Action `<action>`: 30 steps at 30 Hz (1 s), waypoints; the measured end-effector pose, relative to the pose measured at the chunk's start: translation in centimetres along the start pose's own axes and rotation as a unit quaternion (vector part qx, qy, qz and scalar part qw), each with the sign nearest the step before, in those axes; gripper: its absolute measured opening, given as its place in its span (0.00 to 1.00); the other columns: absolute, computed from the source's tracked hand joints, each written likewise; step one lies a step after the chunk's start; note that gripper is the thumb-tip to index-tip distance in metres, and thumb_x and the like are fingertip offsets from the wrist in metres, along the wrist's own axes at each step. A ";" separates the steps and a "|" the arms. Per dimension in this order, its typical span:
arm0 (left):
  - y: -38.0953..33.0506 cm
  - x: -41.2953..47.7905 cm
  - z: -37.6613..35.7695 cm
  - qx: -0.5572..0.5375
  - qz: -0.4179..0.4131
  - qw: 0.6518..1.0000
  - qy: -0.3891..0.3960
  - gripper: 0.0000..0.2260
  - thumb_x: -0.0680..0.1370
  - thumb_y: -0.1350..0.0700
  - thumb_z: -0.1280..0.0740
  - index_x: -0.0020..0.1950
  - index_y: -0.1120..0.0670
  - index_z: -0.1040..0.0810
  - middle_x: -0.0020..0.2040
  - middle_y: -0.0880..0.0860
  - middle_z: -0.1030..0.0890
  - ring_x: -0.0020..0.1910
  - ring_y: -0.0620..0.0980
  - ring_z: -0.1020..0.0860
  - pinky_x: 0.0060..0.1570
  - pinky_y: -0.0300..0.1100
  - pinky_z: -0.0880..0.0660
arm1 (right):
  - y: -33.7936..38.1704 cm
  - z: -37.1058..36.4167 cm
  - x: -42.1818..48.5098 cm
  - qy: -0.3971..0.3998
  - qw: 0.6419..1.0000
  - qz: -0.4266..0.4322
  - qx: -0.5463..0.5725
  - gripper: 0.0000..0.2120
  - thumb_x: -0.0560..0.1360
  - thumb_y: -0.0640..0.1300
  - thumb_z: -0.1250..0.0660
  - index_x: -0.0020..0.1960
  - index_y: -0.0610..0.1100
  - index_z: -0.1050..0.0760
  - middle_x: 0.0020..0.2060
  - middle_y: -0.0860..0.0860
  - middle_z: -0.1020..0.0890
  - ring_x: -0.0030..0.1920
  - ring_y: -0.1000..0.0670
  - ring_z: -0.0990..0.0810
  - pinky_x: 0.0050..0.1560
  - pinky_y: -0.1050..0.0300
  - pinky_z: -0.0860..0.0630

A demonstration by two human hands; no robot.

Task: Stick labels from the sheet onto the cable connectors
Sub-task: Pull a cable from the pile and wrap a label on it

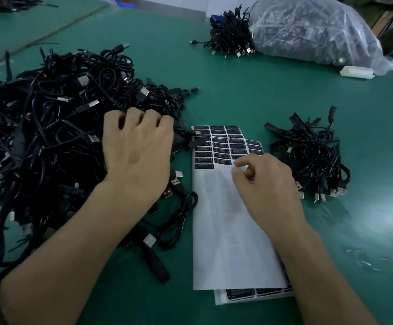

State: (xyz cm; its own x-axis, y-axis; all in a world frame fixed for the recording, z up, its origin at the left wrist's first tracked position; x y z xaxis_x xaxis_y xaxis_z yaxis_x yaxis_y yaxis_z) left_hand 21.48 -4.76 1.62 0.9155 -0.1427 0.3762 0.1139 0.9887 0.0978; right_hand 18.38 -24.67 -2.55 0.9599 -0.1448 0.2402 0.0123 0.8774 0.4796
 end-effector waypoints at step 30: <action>-2.0 -1.0 3.3 -0.335 -0.179 0.895 -0.232 0.07 0.81 0.57 0.31 0.50 0.59 0.16 0.44 0.55 0.23 0.43 0.54 0.27 0.48 0.40 0.32 | 2.2 2.0 -0.1 -0.110 0.969 0.138 0.172 0.13 0.79 0.53 0.34 0.63 0.55 0.23 0.45 0.62 0.21 0.46 0.58 0.23 0.44 0.69 0.33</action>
State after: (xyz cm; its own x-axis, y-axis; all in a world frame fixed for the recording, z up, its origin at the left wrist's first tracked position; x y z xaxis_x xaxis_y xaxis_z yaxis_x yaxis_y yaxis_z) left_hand 19.10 -6.75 4.13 0.5325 -0.3070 0.7888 0.7169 0.6590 -0.2274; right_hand 17.72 -23.67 0.17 0.8302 -0.0529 0.5549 -0.3669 0.6977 0.6153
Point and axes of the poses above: each hand's wrist, its own x-axis towards the middle knuckle, its own z-axis out of the back of the hand, y = z × x, the point moved 8 cm from there along x, towards the middle knuckle
